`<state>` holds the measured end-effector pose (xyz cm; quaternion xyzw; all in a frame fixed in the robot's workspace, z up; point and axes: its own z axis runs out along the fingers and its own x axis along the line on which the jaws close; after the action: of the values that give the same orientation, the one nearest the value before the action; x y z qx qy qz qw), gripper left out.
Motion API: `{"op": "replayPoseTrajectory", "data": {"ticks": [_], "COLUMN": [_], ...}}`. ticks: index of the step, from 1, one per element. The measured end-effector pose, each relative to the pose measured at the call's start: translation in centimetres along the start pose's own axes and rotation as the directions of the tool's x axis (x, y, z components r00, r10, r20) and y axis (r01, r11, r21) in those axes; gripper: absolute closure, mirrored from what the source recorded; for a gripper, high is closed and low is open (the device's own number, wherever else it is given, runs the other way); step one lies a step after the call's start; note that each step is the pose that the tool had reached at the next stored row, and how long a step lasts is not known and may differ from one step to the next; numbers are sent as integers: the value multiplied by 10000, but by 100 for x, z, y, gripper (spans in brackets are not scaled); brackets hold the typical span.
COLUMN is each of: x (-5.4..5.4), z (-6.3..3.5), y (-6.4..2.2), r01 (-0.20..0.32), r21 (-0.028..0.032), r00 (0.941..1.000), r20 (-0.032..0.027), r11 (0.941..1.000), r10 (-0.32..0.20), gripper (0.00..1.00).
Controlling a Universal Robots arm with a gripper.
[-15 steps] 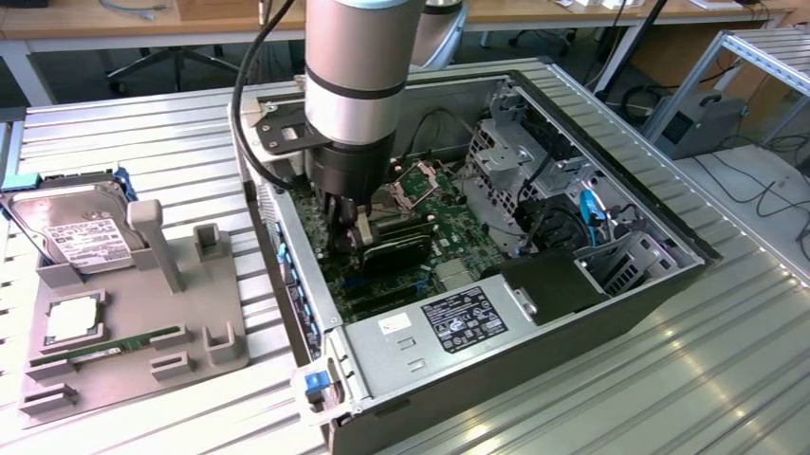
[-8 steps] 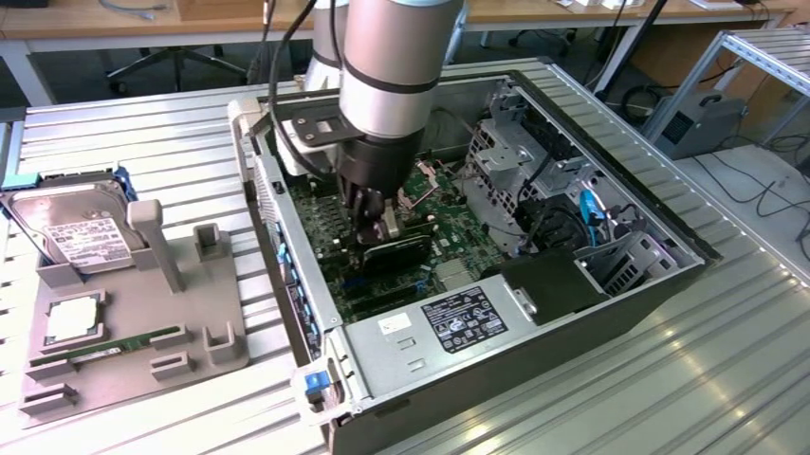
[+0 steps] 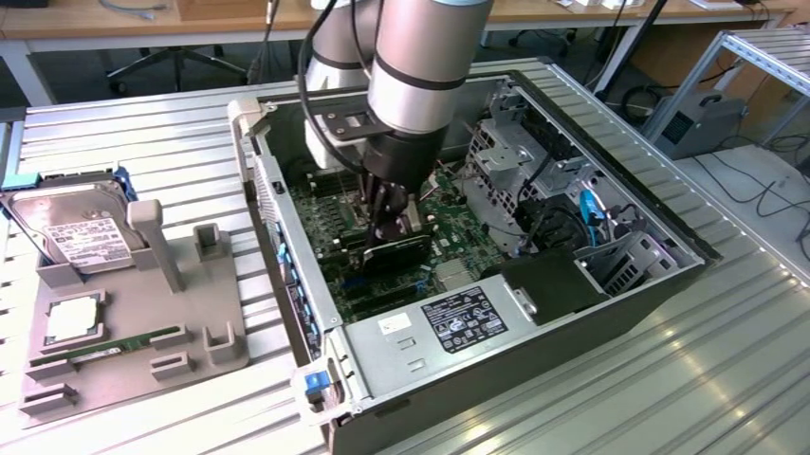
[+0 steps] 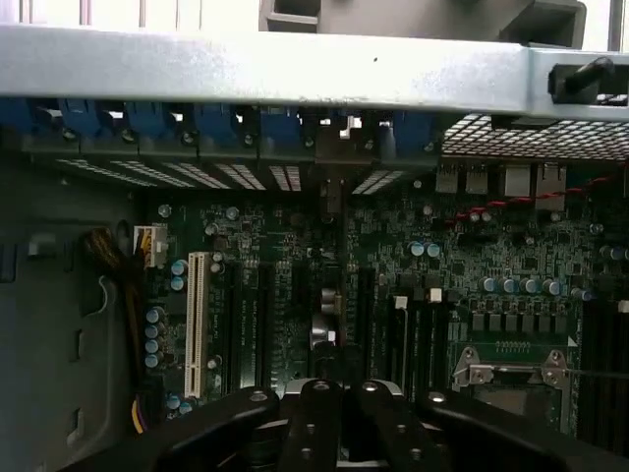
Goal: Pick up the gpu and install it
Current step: 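Press down on the gpu until it lock into place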
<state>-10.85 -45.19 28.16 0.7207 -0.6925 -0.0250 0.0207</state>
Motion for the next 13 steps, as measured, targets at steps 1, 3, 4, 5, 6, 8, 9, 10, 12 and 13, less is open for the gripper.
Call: {"op": "replayPoseTrajectory", "data": {"ticks": [1, 3, 4, 5, 6, 8, 9, 10, 12, 13], "x": [1, 2, 3, 4, 5, 6, 7, 8, 9, 10], "z": [-1, -4, -5, -6, -8, -10, -11, -13, -15, -16], "y": [-21, -59, -84, -104, -121, -156, -174, -193, -235, -255], "r01": [-1, 0, -1, 0, -1, -1, -1, -1, -1, -1], "r21": [-14, -41, -56, -69, -79, -99, -111, -122, -144, -155], "r00": [10000, 10000, 10000, 10000, 10000, 10000, 10000, 10000, 10000, 10000], "r20": [2, 2, 2, 4, 4, 4, 4, 5, 7, 7], "r11": [10000, 10000, 10000, 10000, 10000, 10000, 9999, 9999, 9999, 9999], "r10": [1, 0, 1, 0, 1, 1, 1, 1, 1, 1], "gripper": [89, 89, 89, 89, 89, 89, 89, 89, 89, 89]}}
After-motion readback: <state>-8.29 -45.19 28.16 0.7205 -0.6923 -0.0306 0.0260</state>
